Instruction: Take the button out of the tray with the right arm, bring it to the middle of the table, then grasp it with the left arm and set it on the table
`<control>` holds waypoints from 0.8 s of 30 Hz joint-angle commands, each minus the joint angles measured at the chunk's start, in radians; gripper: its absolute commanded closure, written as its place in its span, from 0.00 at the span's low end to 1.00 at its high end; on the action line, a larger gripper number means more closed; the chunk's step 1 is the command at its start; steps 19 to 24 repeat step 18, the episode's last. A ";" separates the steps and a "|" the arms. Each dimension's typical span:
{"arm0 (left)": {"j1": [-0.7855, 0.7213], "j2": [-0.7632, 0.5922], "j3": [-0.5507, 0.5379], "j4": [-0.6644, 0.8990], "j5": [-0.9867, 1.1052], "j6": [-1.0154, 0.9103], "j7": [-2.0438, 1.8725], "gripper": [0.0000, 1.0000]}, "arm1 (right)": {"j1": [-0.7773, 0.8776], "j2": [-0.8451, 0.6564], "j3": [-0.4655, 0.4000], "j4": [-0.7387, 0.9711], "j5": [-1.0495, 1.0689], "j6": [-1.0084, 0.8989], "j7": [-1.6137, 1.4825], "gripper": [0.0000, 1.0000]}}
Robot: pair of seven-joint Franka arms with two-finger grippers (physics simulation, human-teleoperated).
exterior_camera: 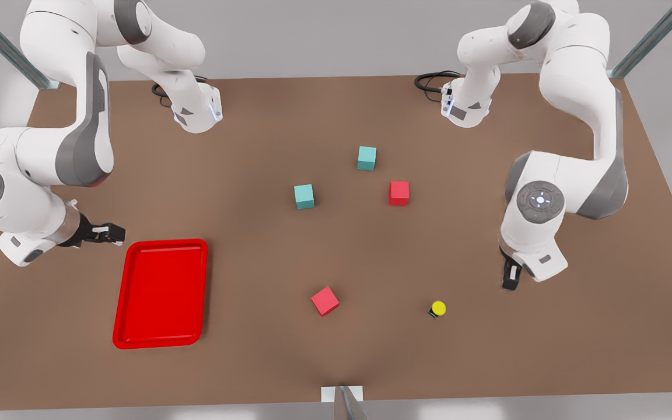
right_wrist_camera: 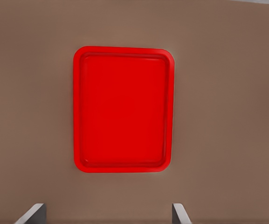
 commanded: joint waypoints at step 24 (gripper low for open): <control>-0.066 -0.277 0.261 -0.321 -0.457 0.076 1.457 0.00 | -0.004 0.001 -0.001 -0.004 0.000 -0.004 0.001 0.00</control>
